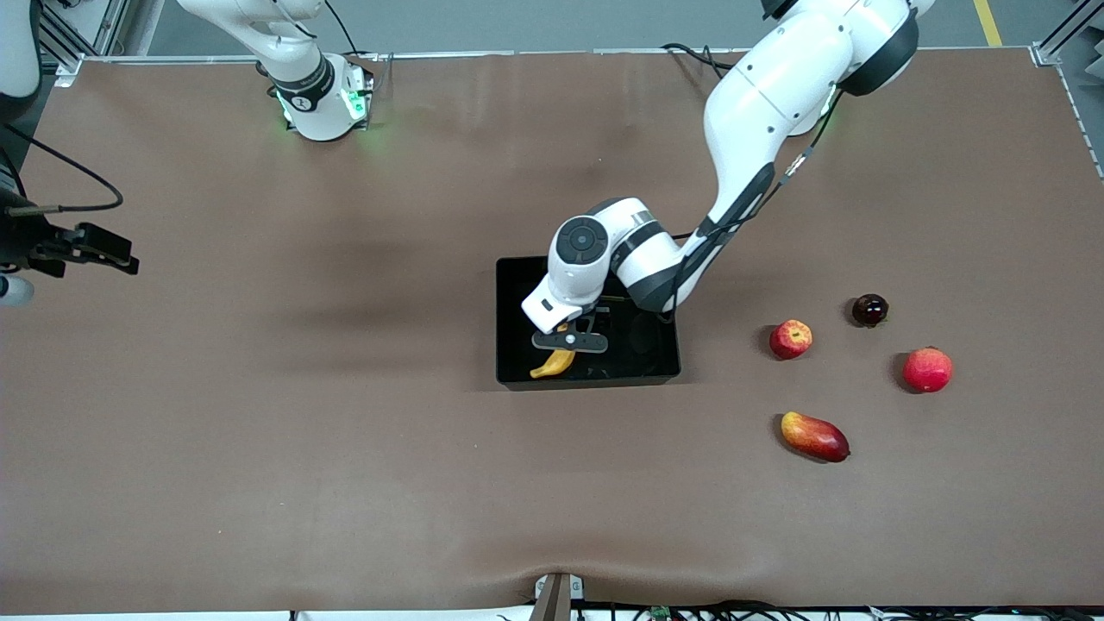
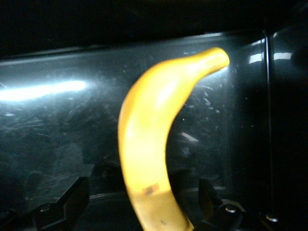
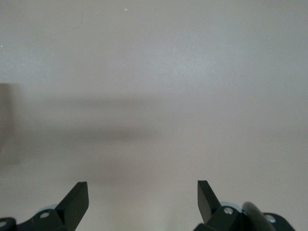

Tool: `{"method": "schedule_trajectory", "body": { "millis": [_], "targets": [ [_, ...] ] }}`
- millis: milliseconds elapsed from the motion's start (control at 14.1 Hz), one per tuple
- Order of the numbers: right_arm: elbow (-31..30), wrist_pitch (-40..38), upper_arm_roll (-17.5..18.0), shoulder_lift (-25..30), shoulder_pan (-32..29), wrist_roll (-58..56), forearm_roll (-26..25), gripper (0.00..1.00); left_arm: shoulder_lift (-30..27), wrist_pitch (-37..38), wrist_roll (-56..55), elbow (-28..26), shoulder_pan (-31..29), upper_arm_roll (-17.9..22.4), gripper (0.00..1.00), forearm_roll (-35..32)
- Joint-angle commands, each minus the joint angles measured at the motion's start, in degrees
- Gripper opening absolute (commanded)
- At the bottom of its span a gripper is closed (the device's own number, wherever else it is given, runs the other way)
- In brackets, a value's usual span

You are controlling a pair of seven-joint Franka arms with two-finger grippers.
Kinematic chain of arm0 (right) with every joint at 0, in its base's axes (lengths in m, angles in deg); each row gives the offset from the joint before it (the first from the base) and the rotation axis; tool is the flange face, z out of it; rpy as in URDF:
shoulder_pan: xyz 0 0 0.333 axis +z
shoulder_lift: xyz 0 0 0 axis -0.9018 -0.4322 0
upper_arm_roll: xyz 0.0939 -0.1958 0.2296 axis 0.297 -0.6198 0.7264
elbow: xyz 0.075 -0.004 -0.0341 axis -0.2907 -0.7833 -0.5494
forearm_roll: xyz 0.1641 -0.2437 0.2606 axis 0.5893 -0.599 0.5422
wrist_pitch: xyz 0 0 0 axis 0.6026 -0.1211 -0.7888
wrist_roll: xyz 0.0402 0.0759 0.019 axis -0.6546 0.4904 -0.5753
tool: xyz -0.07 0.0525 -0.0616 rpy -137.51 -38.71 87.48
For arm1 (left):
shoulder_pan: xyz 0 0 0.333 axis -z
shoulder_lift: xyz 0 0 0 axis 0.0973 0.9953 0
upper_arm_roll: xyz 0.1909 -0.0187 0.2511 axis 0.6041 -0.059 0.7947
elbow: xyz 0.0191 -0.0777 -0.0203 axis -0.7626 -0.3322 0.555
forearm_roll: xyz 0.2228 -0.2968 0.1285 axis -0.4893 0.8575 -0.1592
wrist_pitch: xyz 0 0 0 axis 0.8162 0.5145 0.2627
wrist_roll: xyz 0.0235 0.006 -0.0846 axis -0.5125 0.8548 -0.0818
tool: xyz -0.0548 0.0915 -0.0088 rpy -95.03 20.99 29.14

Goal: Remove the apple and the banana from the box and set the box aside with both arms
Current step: 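Grasp the banana with the left gripper while the right gripper approaches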

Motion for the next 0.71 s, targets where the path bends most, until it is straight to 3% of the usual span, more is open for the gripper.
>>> {"method": "schedule_trajectory", "body": {
  "millis": [0, 142, 283, 354, 637],
  "targets": [
    [1.51, 0.86, 0.91, -1.51, -0.55, 0.08, -0.56, 1.0, 1.71, -0.45, -1.13, 1.97, 1.16, 0.55, 0.95, -1.28],
    [1.51, 0.95, 0.91, -5.28, -0.54, 0.08, -0.21, 1.0, 2.59, -1.15, -1.13, 2.06, 2.21, 0.64, 0.59, -1.28],
    [1.25, 2.17, 1.17, -6.78, 0.33, 0.35, 0.92, 1.0, 2.77, -1.33, -0.86, 2.06, 2.39, 0.64, 0.08, -1.37],
    [0.81, 2.27, 1.17, -7.31, 0.86, 0.35, 2.67, 1.0, 2.51, -1.33, -0.86, 2.06, 2.39, 0.64, 0.0, -1.37],
    [0.46, 2.8, 1.08, -9.59, 3.31, 1.22, 9.19, 1.0, -1.69, 1.12, -0.78, 2.41, 2.57, 0.47, 0.0, -1.46]
  ]
}}
